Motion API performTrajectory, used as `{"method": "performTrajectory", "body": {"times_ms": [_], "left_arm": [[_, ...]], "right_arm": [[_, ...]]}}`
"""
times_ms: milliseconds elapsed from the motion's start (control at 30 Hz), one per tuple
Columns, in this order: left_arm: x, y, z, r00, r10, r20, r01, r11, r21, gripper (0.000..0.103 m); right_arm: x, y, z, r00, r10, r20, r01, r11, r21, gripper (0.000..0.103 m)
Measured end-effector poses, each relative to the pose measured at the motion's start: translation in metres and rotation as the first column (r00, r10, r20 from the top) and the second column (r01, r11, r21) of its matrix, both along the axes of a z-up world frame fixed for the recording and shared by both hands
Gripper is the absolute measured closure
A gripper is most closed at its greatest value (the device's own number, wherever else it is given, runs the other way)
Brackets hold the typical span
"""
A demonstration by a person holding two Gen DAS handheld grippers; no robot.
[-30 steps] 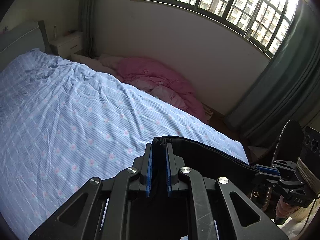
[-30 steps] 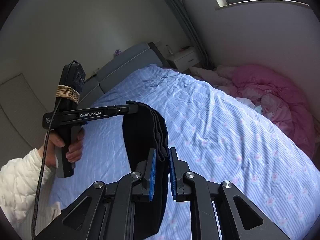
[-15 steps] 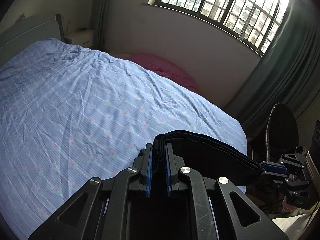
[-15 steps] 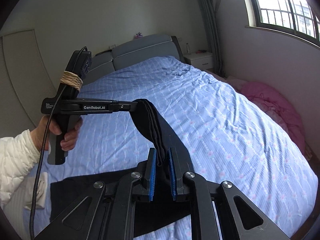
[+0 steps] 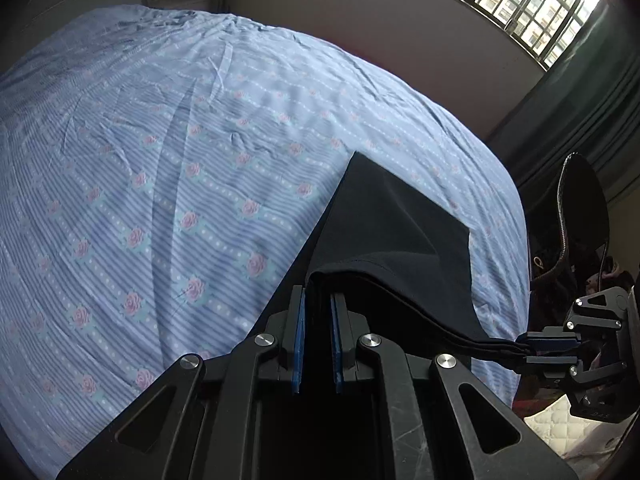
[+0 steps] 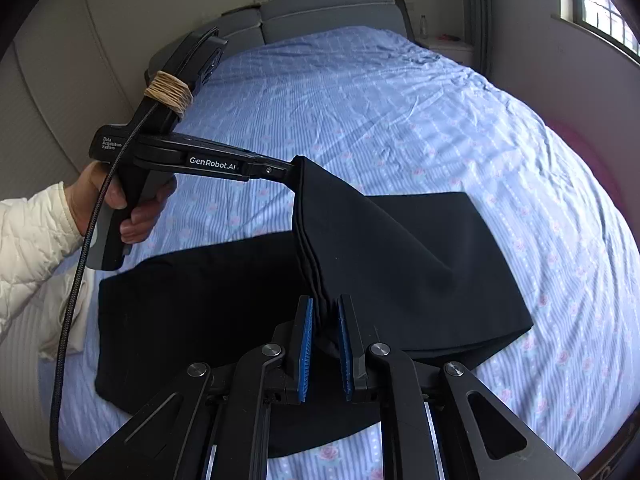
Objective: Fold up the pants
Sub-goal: 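Lift the gripped trouser end with both tools and fold it over the rest, then open both tools and release the folded trousers onto the bed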
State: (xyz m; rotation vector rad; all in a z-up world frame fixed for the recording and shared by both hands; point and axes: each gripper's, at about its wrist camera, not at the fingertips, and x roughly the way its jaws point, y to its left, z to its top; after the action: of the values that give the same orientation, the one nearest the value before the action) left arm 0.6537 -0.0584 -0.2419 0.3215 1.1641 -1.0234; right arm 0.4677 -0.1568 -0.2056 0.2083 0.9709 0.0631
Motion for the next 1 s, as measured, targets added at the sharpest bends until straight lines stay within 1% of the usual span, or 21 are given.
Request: {"method": "performTrajectory", "body": {"times_ms": [100, 167, 200, 233, 300, 367, 433, 500, 567, 667, 733, 800, 833, 867, 900, 933, 1000], "left_arm": [[-0.004, 0.011, -0.019, 0.999, -0.01, 0.052, 0.006, 0.997, 0.08, 0.088], [-0.006, 0.023, -0.028, 0.996, -0.002, 0.093, -0.011, 0.99, 0.137, 0.085], [-0.006, 0.031, -0.03, 0.995, 0.005, 0.102, -0.021, 0.987, 0.159, 0.079], [-0.005, 0.039, -0.032, 0.995, 0.019, 0.101, -0.036, 0.985, 0.168, 0.069], [-0.005, 0.059, -0.032, 0.992, 0.075, 0.101, -0.092, 0.982, 0.167, 0.066], [-0.005, 0.071, -0.033, 0.99, 0.133, 0.049, -0.139, 0.979, 0.148, 0.066], [-0.008, 0.077, -0.035, 0.983, 0.186, -0.001, -0.184, 0.975, 0.124, 0.064], [-0.012, 0.077, -0.041, 0.97, 0.227, -0.089, -0.219, 0.971, 0.09, 0.06], [-0.015, 0.074, -0.049, 0.944, 0.276, -0.183, -0.271, 0.961, 0.052, 0.06], [-0.016, 0.069, -0.066, 0.885, 0.356, -0.301, -0.369, 0.929, 0.015, 0.059], [-0.013, 0.066, -0.077, 0.845, 0.411, -0.341, -0.432, 0.902, 0.016, 0.058], [-0.011, 0.063, -0.084, 0.813, 0.451, -0.368, -0.477, 0.878, 0.02, 0.058], [-0.009, 0.061, -0.087, 0.798, 0.465, -0.384, -0.498, 0.867, 0.016, 0.058], [-0.008, 0.06, -0.088, 0.786, 0.481, -0.389, -0.517, 0.856, 0.015, 0.058], [-0.006, 0.059, -0.089, 0.776, 0.497, -0.388, -0.534, 0.845, 0.016, 0.059], [-0.006, 0.058, -0.089, 0.768, 0.516, -0.378, -0.552, 0.834, 0.017, 0.068], [-0.004, 0.058, -0.09, 0.755, 0.552, -0.354, -0.581, 0.813, 0.028, 0.085]], "right_arm": [[0.007, 0.015, -0.024, 0.997, 0.036, -0.065, -0.036, 0.999, -0.006, 0.089], [0.011, 0.023, -0.039, 0.993, 0.059, -0.104, -0.06, 0.998, -0.011, 0.089], [0.012, 0.028, -0.046, 0.99, 0.072, -0.119, -0.075, 0.997, -0.015, 0.089], [0.013, 0.033, -0.051, 0.987, 0.086, -0.133, -0.09, 0.996, -0.023, 0.089], [0.015, 0.039, -0.065, 0.979, 0.112, -0.169, -0.117, 0.993, -0.023, 0.089], [0.015, 0.045, -0.078, 0.97, 0.132, -0.205, -0.139, 0.99, -0.022, 0.089], [0.014, 0.048, -0.09, 0.96, 0.154, -0.235, -0.162, 0.987, -0.015, 0.089], [0.013, 0.049, -0.102, 0.95, 0.17, -0.264, -0.175, 0.985, 0.004, 0.089], [0.011, 0.049, -0.112, 0.939, 0.179, -0.292, -0.172, 0.984, 0.05, 0.089], [0.014, 0.049, -0.12, 0.923, 0.207, -0.323, -0.184, 0.978, 0.101, 0.086], [0.013, 0.05, -0.118, 0.918, 0.226, -0.326, -0.203, 0.974, 0.104, 0.086], [0.011, 0.045, -0.111, 0.926, 0.21, -0.313, -0.186, 0.977, 0.105, 0.084], [0.01, 0.039, -0.107, 0.936, 0.184, -0.301, -0.161, 0.982, 0.101, 0.08], [0.011, 0.031, -0.104, 0.946, 0.149, -0.288, -0.127, 0.988, 0.091, 0.071], [0.011, 0.023, -0.102, 0.954, 0.114, -0.277, -0.095, 0.992, 0.078, 0.067], [0.012, 0.015, -0.102, 0.96, 0.079, -0.27, -0.064, 0.996, 0.063, 0.067], [0.019, 0.0, -0.109, 0.958, 0.027, -0.284, -0.017, 0.999, 0.038, 0.067]]}}
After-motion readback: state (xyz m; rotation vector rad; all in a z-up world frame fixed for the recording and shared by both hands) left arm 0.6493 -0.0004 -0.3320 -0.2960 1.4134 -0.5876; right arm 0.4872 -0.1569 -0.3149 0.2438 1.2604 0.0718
